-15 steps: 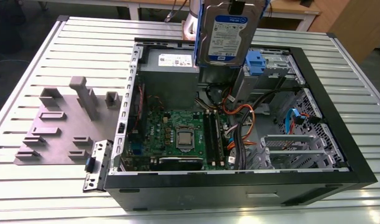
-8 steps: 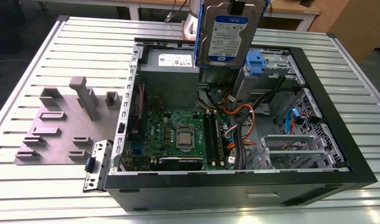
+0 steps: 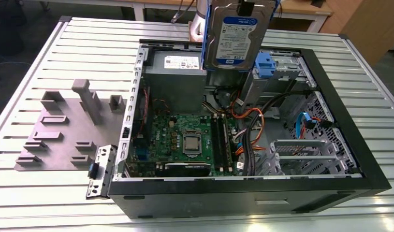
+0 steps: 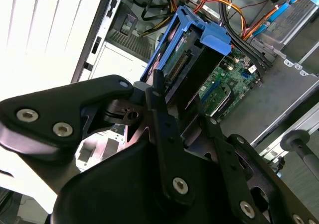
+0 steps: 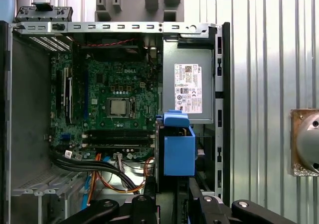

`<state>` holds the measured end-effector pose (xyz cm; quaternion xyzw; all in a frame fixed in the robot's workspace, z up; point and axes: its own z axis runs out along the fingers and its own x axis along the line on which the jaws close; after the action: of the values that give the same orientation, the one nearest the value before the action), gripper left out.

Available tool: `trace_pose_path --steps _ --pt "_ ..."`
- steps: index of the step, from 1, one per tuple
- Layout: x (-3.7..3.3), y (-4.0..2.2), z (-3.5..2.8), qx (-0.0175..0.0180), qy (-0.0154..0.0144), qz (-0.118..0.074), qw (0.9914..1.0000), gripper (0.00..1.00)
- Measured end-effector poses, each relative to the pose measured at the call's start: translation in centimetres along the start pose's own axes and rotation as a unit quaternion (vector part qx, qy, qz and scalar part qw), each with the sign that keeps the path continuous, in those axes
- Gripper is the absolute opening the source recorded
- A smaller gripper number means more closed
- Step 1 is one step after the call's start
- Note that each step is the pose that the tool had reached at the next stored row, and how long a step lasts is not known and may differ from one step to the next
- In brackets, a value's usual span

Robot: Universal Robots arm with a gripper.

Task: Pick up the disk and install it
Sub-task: 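Pick up the disk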

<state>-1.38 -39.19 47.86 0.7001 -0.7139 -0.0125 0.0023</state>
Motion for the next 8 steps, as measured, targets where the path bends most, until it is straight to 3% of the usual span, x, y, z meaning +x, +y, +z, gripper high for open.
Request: trace_pose_path --steps 8 --pt "0.49 -0.01 0.0 0.0 0.0003 0.0 1.0 0.35"
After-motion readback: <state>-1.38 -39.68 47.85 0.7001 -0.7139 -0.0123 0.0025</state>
